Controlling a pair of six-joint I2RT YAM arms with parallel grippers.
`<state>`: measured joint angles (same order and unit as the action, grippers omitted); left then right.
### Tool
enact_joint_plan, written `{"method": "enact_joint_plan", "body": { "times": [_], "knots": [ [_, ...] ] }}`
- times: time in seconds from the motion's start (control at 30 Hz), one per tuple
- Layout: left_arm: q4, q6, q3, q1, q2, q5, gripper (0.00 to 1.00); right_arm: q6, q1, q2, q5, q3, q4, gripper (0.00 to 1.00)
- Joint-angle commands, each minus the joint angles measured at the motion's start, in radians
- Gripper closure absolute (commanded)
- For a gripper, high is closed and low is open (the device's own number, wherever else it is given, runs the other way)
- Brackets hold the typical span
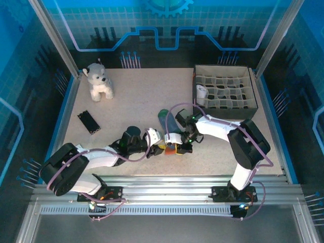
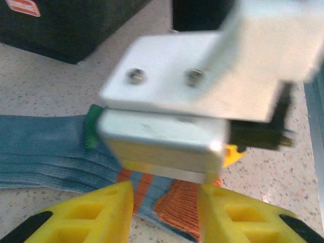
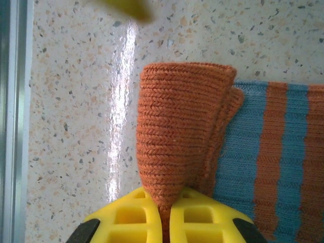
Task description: Roll the socks
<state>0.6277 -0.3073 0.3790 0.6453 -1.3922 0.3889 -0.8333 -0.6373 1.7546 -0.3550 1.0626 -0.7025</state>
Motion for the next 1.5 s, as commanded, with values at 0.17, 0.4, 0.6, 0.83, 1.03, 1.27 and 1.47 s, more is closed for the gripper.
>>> {"method": "enact_joint_plan", "body": {
  "times": [0.17,0.4,0.6,0.83,1.03,1.27,1.47],
  "knots": [
    [-0.040,-0.112,0.011,0.040,-0.002,-0.022,0.61,0.017,0.031,0.030,-0.094,0.043,-0.059,1.00],
    [-0.087,-0.190,0.062,0.113,-0.064,-0.070,0.55,0.014,0.054,0.034,-0.112,0.054,-0.086,1.00],
    [-0.151,-0.258,0.129,0.128,-0.117,-0.092,0.54,0.020,0.057,0.041,-0.118,0.060,-0.093,1.00],
    [-0.143,-0.261,0.131,0.127,-0.166,-0.081,0.54,0.022,0.062,0.042,-0.124,0.059,-0.095,1.00],
    [-0.142,-0.241,0.120,0.128,-0.192,-0.072,0.54,0.028,0.067,0.045,-0.130,0.059,-0.091,1.00],
    [-0.171,-0.224,0.118,0.127,-0.200,-0.053,0.73,0.035,0.073,0.045,-0.128,0.052,-0.088,1.00],
    [-0.291,-0.205,0.160,0.127,-0.186,-0.015,1.00,0.061,0.079,0.043,-0.130,0.042,-0.078,1.00]
  ]
}}
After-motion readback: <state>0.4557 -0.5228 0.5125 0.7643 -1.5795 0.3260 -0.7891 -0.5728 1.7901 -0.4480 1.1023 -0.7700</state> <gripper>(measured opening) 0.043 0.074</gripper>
